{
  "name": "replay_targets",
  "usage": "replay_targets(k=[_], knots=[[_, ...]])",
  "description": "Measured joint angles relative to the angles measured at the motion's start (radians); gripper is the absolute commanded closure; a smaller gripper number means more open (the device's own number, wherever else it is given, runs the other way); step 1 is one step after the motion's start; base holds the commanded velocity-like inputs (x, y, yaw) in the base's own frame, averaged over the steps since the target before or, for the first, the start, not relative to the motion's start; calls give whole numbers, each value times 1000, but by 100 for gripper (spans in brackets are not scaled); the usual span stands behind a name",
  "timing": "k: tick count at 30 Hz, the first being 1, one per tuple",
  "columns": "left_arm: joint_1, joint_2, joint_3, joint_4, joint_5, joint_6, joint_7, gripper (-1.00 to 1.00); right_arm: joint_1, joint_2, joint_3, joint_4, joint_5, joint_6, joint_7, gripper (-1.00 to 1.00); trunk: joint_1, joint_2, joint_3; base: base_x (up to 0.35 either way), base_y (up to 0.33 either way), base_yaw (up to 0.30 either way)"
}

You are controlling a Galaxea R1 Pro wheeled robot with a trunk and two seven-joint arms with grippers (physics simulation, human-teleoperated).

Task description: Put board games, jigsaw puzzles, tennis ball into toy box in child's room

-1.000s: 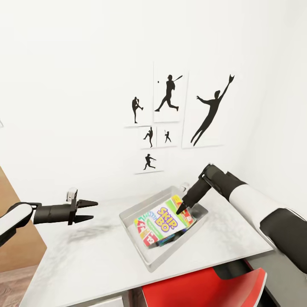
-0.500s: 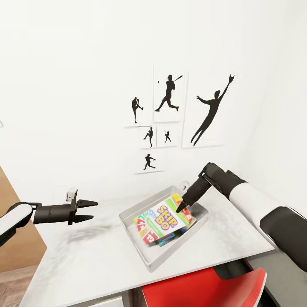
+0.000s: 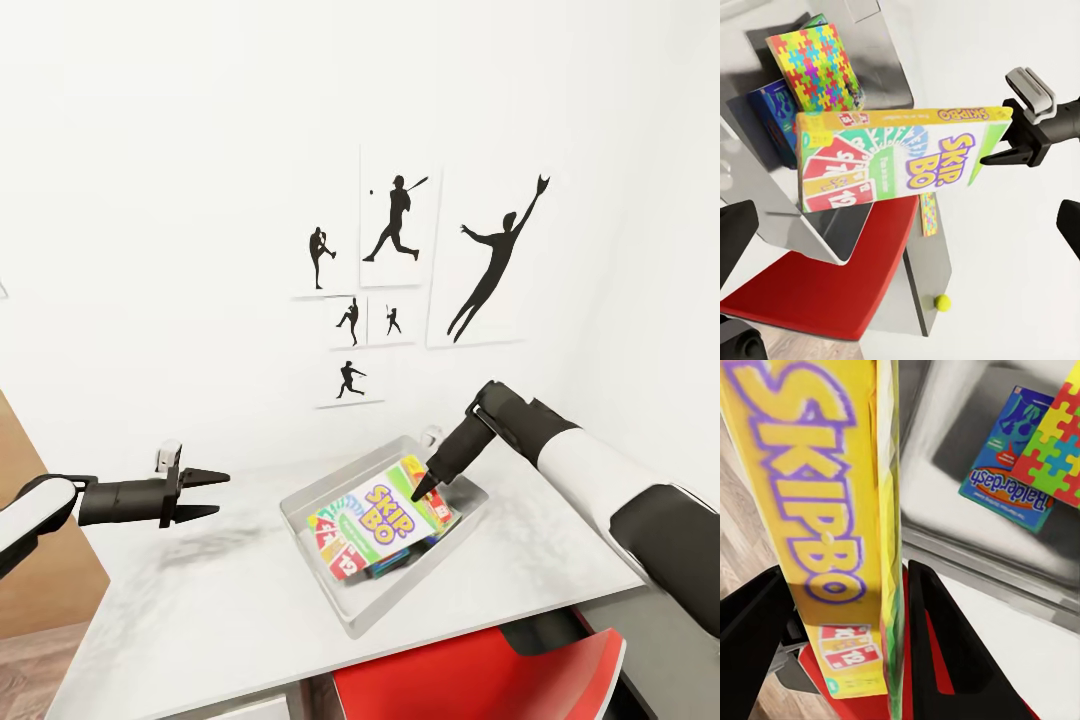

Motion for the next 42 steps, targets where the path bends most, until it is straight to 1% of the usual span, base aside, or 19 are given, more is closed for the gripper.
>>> replay_targets(k=[6,12,19,27,29,32,33,35,36,42], knots=[[0,0,0,0,0,0,0,-100,0,-8,0,-6,0,-1,0,100,0,0,0,0,0,0],[0,0,0,0,-1,0,0,-100,1,-1,1,-8,0,-3,0,100,0,0,0,0,0,0],[0,0,1,1,-2,0,0,-100,2,-7,0,-8,0,-3,0,100,0,0,0,0,0,0],[0,0,1,2,-2,0,0,-100,2,1,2,-4,5,-21,-6,100,0,0,0,0,0,0],[0,0,1,2,-1,0,0,-100,2,6,3,-2,32,-23,-9,100,0,0,0,0,0,0],[0,0,1,1,-1,0,0,-100,2,16,-1,1,106,-22,-9,100,0,0,0,0,0,0],[0,0,1,1,-2,0,0,-100,2,21,-3,1,122,-21,-9,100,0,0,0,0,0,0],[0,0,1,1,-1,0,0,-100,2,27,-6,1,140,-20,-9,100,0,0,0,0,0,0],[0,0,1,1,-1,0,0,-100,2,29,-7,2,146,-19,-9,-100,0,0,0,0,0,0],[0,1,1,2,-1,0,0,-100,0,31,-9,3,152,-13,-11,-100,0,0,0,0,0,0]])
